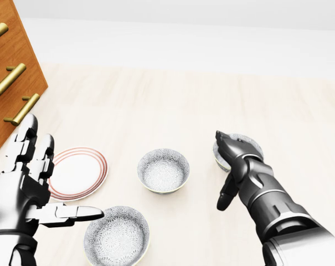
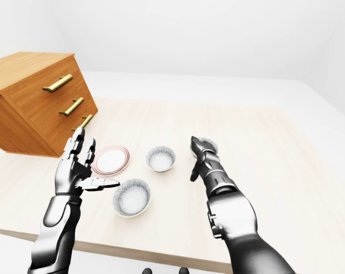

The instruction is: Stack the bowl at the front on the bowl in the middle.

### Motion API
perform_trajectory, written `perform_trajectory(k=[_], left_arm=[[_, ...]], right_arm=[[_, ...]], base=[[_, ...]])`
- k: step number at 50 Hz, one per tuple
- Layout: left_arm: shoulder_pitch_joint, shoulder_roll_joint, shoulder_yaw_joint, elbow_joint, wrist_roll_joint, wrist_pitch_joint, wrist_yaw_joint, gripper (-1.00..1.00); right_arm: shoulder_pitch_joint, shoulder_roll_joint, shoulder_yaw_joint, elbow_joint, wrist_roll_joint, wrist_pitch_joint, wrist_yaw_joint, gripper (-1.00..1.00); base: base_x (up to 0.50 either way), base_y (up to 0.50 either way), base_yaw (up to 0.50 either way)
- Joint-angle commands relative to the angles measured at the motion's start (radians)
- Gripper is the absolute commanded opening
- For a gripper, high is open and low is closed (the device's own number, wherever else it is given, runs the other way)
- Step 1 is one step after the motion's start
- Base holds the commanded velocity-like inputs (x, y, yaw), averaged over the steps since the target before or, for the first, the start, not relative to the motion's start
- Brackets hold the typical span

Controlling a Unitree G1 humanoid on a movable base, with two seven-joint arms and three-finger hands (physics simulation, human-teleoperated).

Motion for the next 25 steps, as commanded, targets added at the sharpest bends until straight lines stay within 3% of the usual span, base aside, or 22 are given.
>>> perform_trajectory(k=[1,23,24,25], left_arm=[[0.0,0.001,0.002,0.003,-0.002,0.0,-0.003,1.0],[0.008,0.002,0.01,-0.016,-0.011,0.0,-0.01,1.0],[0.008,0.002,0.011,-0.018,-0.012,0.0,-0.01,1.0],[0.009,0.003,0.012,-0.02,-0.014,0.0,-0.011,1.0]], right_arm=[[-0.009,-0.017,-0.002,0.008,-0.034,0.0,-0.013,1.0],[0.002,-0.011,0.003,0.013,-0.1,0.0,0.033,1.0],[0.003,-0.01,0.0,0.013,-0.098,0.0,0.022,-1.0],[0.003,-0.01,-0.001,0.013,-0.098,0.0,0.016,-1.0]], base=[[0.0,0.0,0.0],[0.0,0.0,0.0],[0.0,0.0,0.0],[0.0,0.0,0.0]])
